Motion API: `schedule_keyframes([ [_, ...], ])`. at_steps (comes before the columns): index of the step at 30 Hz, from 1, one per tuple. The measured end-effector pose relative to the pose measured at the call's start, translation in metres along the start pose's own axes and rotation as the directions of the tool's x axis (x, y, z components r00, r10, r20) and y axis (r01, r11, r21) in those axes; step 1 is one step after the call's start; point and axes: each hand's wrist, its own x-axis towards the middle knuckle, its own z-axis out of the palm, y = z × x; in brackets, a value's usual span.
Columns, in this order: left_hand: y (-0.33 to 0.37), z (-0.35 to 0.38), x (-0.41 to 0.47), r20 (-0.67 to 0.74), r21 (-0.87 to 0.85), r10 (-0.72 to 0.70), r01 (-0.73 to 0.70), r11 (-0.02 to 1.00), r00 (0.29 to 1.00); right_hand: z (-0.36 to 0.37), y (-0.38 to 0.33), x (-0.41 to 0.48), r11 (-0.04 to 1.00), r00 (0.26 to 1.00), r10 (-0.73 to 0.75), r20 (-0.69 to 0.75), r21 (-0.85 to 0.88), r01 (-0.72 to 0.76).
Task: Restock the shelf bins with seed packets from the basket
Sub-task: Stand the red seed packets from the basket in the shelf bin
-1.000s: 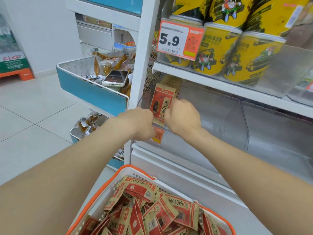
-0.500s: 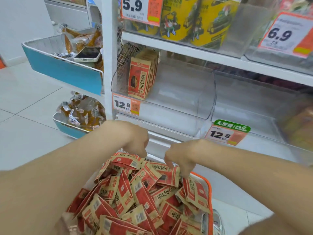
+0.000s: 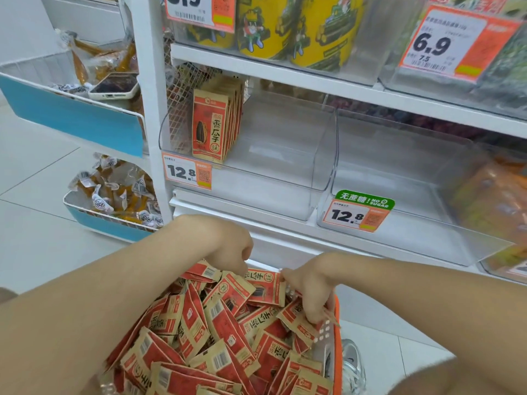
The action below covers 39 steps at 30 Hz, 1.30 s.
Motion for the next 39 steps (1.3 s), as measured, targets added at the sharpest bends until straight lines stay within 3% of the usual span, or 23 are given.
schedule_keyframes([
  [3,-0.001,0.002,0.005,0.018,-0.046,0.033,-0.033,0.998,0.999,-0.008,-0.002,-0.013,0.979,0.964,-0.042,-0.263,-0.202,-0.012],
  [6,-0.001,0.001,0.01,0.007,-0.068,0.037,-0.036,0.997,0.999,-0.021,-0.011,-0.033,0.948,0.822,-0.118,-0.557,-0.31,-0.073],
  [11,-0.01,-0.001,0.015,-0.04,-0.168,0.041,-0.047,0.985,0.998,-0.048,-0.025,-0.071,0.936,0.646,-0.22,-0.731,-0.345,-0.072],
  [14,-0.014,-0.005,0.011,-0.162,-0.355,0.082,-0.135,0.925,0.983,-0.064,-0.031,-0.087,0.96,0.512,-0.262,-0.818,-0.277,0.048],
  [16,-0.018,-0.007,0.009,-0.262,-0.523,0.1,-0.228,0.821,0.96,-0.074,-0.033,-0.092,0.965,0.412,-0.251,-0.876,-0.196,0.172],
  [19,-0.024,-0.008,0.007,-0.439,-0.754,-0.016,-0.359,0.549,0.898,-0.081,-0.034,-0.09,0.902,0.259,-0.178,-0.949,-0.052,0.429],
  [23,-0.027,-0.014,0.001,-0.553,-0.829,-0.263,-0.491,0.267,0.791,-0.084,-0.034,-0.089,0.728,-0.008,0.082,-0.997,0.055,0.684],
  [25,-0.028,-0.018,0.002,-0.564,-0.816,-0.409,-0.561,0.14,0.718,-0.085,-0.039,-0.088,0.631,-0.008,0.212,-0.977,0.13,0.764],
  [27,-0.028,-0.019,0.002,-0.552,-0.789,-0.543,-0.607,0.096,0.632,-0.085,-0.048,-0.085,0.524,0.076,0.273,-0.959,0.214,0.824],
  [29,-0.03,-0.019,0.006,-0.52,-0.772,-0.647,-0.631,0.078,0.557,-0.082,-0.057,-0.079,0.413,0.176,0.232,-0.957,0.261,0.873],
  [31,-0.032,-0.016,0.009,-0.473,-0.759,-0.726,-0.649,0.048,0.499,-0.076,-0.066,-0.077,0.306,0.226,0.194,-0.955,0.278,0.911],
  [35,-0.025,-0.016,0.005,-0.353,-0.762,-0.825,-0.647,-0.02,0.442,-0.066,-0.086,-0.08,-0.072,0.337,0.268,-0.902,0.33,0.941],
  [37,-0.02,-0.019,0.002,-0.259,-0.781,-0.866,-0.621,-0.074,0.429,-0.063,-0.097,-0.078,-0.086,0.319,0.335,-0.887,0.308,0.947],
  [39,-0.02,-0.021,-0.001,-0.163,-0.788,-0.859,-0.588,-0.183,0.486,-0.06,-0.107,-0.076,-0.062,0.263,0.363,-0.894,0.258,0.964],
])
